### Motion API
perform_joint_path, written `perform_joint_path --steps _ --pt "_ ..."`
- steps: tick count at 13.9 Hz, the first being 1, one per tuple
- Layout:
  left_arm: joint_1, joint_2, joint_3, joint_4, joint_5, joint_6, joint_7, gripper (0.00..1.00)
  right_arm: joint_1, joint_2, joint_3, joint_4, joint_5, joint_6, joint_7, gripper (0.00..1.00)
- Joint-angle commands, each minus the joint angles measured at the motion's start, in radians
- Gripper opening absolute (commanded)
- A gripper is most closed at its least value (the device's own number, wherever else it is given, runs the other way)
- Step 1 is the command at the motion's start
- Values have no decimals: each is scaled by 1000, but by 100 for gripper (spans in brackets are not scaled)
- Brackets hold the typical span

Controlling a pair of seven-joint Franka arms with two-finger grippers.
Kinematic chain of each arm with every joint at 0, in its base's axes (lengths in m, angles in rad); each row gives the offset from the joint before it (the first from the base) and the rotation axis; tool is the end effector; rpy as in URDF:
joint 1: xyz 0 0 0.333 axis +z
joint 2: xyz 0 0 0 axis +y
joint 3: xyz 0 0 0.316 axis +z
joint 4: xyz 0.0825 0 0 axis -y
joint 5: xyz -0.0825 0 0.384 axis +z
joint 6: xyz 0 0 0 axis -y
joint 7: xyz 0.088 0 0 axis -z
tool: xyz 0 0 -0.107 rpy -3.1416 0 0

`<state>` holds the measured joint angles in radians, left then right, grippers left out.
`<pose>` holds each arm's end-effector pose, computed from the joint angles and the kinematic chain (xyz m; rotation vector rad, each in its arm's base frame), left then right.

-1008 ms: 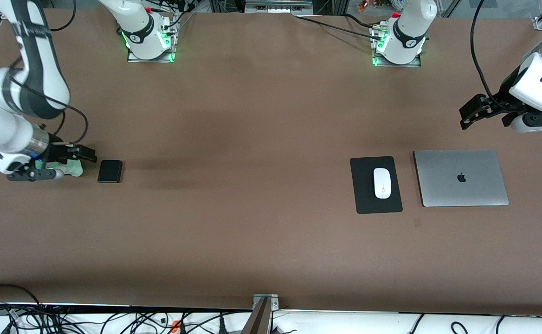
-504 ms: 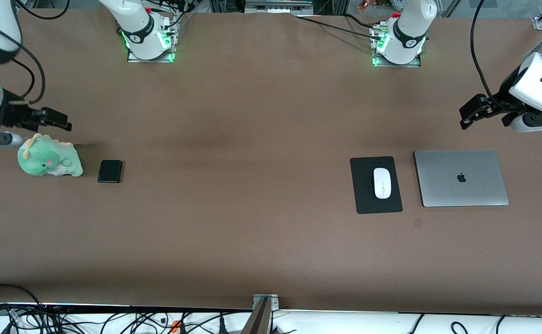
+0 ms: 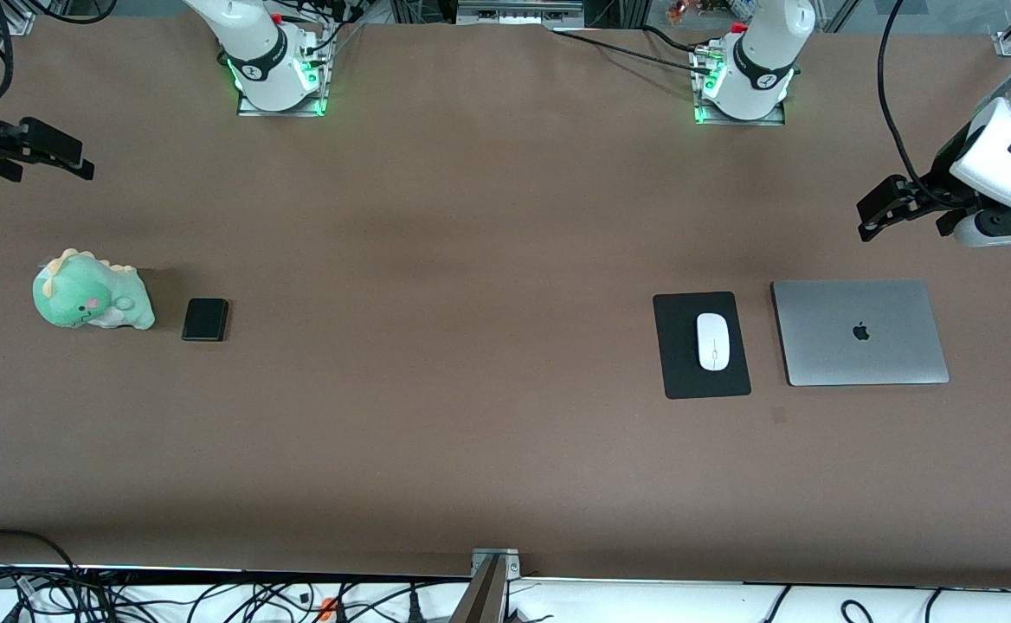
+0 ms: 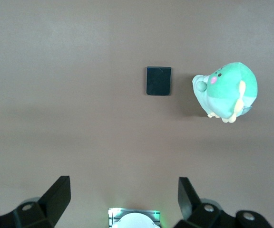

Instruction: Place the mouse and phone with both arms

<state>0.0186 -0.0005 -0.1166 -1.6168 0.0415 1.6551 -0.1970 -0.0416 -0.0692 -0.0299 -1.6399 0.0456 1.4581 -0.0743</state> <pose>0.5595 -0.0509 0.6106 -3.1019 -0.1495 -0.0691 0.5189 -0.0324 0.6204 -3.0814 -0.0086 0.1679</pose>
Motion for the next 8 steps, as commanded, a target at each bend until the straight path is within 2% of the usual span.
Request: perform_joint_path --steps 1,8 --pt "-2 11 0 32 -19 -23 -7 100 -11 -29 7 3 -13 -15 11 100" --pt "-2 11 0 32 -19 -23 -7 100 -12 -46 10 0 -21 4 13 100"
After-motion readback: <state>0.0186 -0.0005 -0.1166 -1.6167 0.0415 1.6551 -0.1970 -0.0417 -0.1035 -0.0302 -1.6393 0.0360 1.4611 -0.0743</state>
